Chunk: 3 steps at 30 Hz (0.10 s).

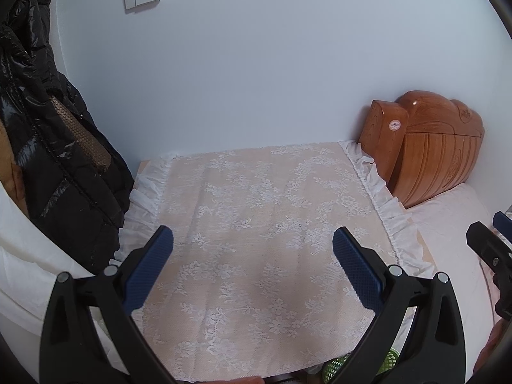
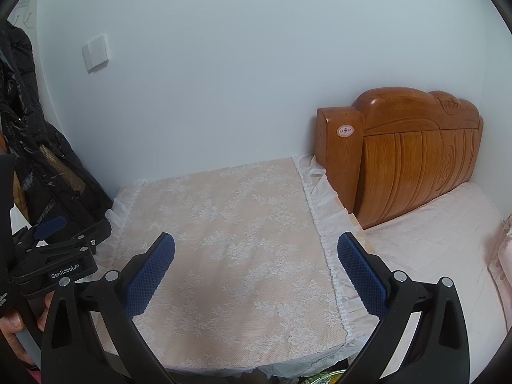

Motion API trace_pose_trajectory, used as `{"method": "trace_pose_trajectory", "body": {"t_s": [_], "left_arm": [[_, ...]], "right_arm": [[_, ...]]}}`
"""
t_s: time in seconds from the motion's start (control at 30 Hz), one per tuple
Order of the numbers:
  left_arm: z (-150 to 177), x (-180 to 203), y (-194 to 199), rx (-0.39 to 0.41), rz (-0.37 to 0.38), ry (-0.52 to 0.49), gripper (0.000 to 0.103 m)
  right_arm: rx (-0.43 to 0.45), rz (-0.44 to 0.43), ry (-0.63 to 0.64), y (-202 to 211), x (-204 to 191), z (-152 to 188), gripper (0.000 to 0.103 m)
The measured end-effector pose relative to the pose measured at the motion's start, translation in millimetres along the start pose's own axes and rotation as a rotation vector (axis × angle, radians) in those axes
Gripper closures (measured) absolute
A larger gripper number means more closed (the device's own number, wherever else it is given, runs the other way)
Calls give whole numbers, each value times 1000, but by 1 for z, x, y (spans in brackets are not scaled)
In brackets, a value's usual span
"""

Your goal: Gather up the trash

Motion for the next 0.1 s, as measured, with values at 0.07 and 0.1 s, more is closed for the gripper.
{"method": "trace_pose_trajectory", "body": {"t_s": [0.07,0.1], "left_arm": [[0,0,0,-1,-2,1,7],[0,0,-1,-2,-2,2,7]], "right_arm": [[0,3,0,-1,0,0,2],[-1,3,0,-1,0,0,2]]}}
Point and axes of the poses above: each gripper's, at about its wrist camera, not at the fingertips, and y roughly against the way its jaws point, x to its right, z to its underside, the point moved 4 cm from there along -y, roughly the way its jaws point, and after that the axes turned 4 degrees about -y, right-handed, at the moved point
